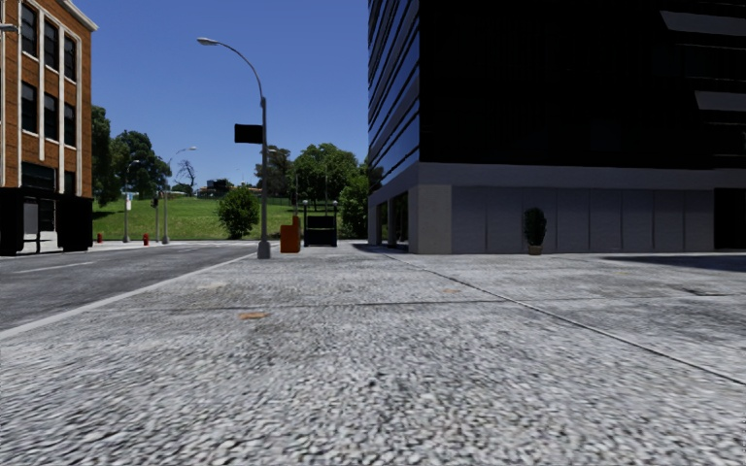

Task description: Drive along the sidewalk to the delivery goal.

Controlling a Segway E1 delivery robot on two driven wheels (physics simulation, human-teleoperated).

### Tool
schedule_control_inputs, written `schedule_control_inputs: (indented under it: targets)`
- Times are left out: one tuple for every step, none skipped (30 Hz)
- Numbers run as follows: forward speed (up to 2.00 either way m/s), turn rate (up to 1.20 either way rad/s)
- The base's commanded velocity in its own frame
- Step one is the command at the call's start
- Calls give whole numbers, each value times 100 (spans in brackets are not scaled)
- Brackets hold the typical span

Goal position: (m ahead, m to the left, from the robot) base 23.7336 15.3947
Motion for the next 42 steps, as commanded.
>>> schedule_control_inputs:
  targets:
    - [200, 0]
    - [200, 0]
    - [200, 0]
    - [200, 0]
    - [200, 0]
    - [200, 0]
    - [200, 0]
    - [200, 0]
    - [200, 0]
    - [200, 0]
    - [200, 0]
    - [200, 0]
    - [200, 0]
    - [200, 0]
    - [200, 0]
    - [200, 0]
    - [200, 0]
    - [200, 0]
    - [200, 0]
    - [200, 0]
    - [200, 0]
    - [200, 0]
    - [200, 0]
    - [200, 0]
    - [200, 0]
    - [200, 0]
    - [200, 0]
    - [200, 0]
    - [200, 0]
    - [200, 0]
    - [200, 0]
    - [200, 0]
    - [200, 0]
    - [200, 0]
    - [200, 0]
    - [200, 0]
    - [200, 0]
    - [200, 0]
    - [200, 0]
    - [200, 0]
    - [200, 0]
    - [200, 0]
